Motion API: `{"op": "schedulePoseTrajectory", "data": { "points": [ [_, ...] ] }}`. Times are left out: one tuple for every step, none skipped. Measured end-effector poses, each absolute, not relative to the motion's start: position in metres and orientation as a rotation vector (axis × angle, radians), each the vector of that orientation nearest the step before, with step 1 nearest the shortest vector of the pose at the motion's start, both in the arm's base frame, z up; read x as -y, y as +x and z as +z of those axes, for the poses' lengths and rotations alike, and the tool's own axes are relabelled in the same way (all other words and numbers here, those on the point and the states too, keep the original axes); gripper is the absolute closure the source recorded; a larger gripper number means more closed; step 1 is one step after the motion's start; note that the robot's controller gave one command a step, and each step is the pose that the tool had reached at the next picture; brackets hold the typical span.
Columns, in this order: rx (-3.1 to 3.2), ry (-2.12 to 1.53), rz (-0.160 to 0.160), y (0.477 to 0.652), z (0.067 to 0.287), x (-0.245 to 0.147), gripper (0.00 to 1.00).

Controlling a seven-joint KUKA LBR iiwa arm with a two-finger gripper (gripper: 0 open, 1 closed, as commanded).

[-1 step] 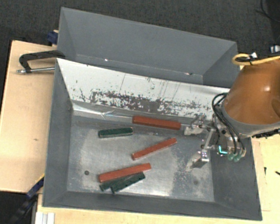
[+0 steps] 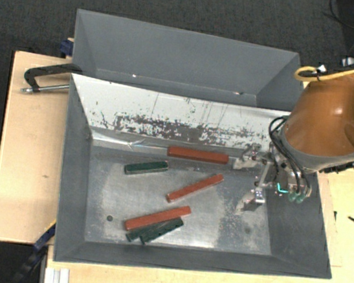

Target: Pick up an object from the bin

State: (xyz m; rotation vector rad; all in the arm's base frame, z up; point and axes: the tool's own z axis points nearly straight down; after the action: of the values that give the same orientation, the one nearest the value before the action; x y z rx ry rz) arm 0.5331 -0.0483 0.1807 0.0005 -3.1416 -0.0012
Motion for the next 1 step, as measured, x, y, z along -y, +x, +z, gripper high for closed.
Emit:
{"op": "schedulePoseTrajectory", "data": {
  "points": [
    [3.15, 0.064, 0.002, 0.5647, 0.1431, 0.0011, 0.0]
  ]
}}
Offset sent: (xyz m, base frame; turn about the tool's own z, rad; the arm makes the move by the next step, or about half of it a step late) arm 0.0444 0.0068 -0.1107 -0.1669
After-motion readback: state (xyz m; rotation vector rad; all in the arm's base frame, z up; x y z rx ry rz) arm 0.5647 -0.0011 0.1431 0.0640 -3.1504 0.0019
